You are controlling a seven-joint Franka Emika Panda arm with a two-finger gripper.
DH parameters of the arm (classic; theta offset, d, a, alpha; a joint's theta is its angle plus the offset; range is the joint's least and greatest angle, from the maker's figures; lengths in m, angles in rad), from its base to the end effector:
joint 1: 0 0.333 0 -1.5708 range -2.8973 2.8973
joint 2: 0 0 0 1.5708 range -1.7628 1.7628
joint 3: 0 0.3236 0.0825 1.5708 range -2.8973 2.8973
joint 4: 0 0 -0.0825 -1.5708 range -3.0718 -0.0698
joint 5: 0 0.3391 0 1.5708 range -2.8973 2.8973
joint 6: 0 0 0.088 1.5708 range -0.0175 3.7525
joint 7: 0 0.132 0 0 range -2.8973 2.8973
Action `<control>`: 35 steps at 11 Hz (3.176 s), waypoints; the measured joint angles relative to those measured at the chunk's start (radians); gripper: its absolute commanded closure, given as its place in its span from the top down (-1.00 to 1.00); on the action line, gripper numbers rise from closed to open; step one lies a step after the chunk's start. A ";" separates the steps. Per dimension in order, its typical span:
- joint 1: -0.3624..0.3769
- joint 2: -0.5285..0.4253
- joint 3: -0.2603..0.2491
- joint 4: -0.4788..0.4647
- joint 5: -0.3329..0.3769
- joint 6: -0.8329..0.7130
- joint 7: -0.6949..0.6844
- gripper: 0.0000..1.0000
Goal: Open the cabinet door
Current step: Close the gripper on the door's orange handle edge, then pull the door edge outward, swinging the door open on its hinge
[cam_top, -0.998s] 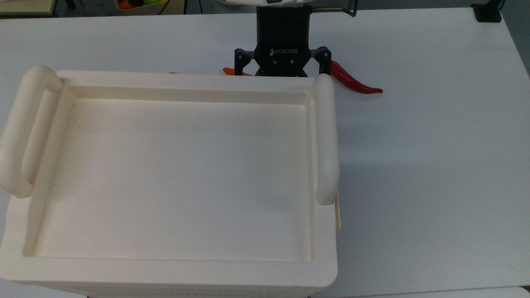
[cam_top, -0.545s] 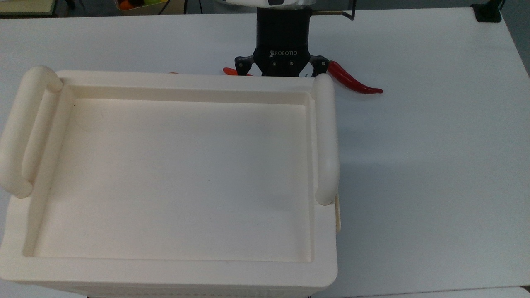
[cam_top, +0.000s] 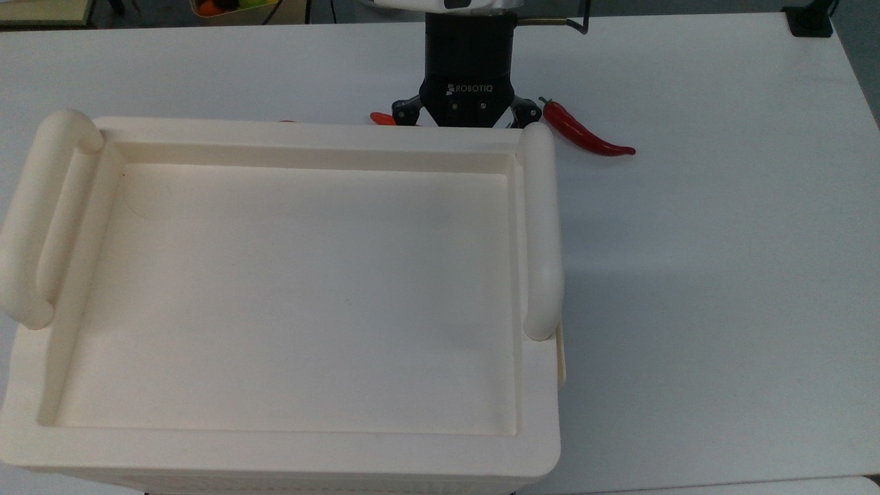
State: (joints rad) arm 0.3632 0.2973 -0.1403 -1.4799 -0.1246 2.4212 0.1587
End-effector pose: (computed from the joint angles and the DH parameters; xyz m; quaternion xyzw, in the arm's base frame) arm 0.6522 0.1597 0.5787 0.9431 0.0710 0.3246 0.0109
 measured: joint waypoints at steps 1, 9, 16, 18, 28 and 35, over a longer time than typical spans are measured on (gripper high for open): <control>0.000 0.000 0.000 0.000 -0.011 0.000 0.014 -0.29; 0.001 0.003 0.000 0.001 -0.072 0.006 0.093 -0.79; 0.005 -0.002 0.002 0.002 -0.073 -0.012 0.105 -0.83; 0.011 -0.026 0.005 0.003 -0.073 -0.091 0.105 -0.59; 0.015 -0.163 -0.002 0.011 -0.073 -0.287 0.106 1.00; 0.018 -0.138 0.005 0.062 -0.073 -0.139 0.106 1.00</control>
State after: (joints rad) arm 0.3816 0.1594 -0.1348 -1.4174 -0.1972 2.2822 0.2647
